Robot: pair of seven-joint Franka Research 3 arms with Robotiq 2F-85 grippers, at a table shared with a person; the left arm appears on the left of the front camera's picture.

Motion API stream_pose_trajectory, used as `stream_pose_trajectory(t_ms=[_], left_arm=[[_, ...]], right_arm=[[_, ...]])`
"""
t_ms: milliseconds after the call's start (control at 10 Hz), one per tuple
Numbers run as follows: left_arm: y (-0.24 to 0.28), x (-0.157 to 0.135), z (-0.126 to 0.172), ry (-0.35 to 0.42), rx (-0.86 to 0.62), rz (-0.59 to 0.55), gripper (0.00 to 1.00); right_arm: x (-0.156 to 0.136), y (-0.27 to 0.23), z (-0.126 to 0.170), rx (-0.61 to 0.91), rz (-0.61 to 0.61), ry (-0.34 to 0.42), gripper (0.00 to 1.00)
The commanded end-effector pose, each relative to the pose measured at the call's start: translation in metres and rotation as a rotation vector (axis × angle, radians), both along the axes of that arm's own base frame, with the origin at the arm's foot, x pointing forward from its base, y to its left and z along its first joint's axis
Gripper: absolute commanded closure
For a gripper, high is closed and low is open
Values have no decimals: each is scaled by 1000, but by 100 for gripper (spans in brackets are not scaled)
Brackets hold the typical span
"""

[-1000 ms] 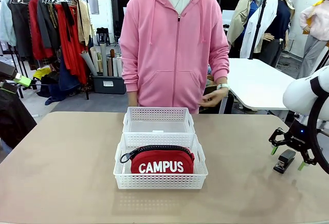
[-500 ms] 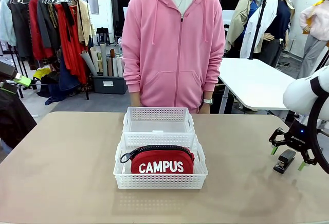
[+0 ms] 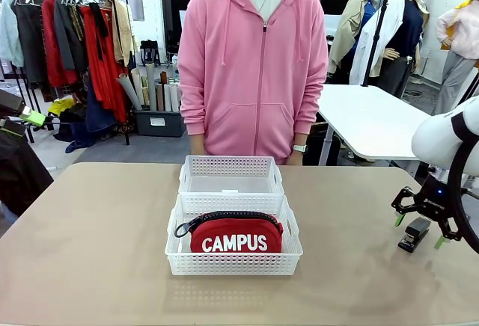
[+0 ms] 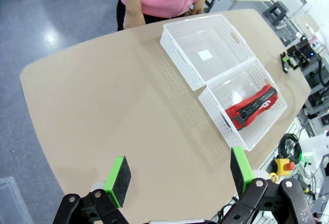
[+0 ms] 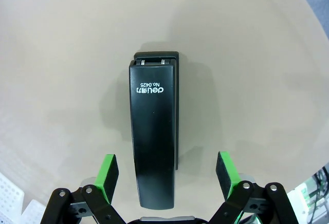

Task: Distribute items into two baskets.
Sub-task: Pick up the Stapler that the person points to.

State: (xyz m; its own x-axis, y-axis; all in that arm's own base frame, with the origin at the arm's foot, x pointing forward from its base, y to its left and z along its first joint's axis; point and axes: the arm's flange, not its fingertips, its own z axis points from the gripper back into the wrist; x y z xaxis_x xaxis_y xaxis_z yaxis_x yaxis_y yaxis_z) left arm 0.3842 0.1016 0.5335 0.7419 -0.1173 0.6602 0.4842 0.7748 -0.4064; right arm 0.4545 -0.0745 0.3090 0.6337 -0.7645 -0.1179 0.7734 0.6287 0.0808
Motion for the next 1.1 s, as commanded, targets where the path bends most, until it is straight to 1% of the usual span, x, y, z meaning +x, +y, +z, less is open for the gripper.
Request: stream_pose_trajectory(t_ms=[0, 100, 300, 700, 800, 1000], left_arm=[[0, -1, 0, 6, -9, 5, 0], [0, -1, 0, 6, -9, 5, 0], [0, -1, 0, 6, -9, 5, 0], [0, -1, 0, 6, -9, 5, 0], [0, -1, 0, 6, -9, 5, 0], [0, -1, 0, 6, -9, 5, 0]], right_arm=[[3, 5, -4, -46, -14, 3, 0], [4, 6, -5, -57, -16, 2, 5], [6, 7, -6, -71, -11, 2, 29], [7, 6, -9, -76, 6, 8, 84], [7, 6, -10, -78, 16, 14, 93], [9, 6, -13, -72, 51, 23, 93]])
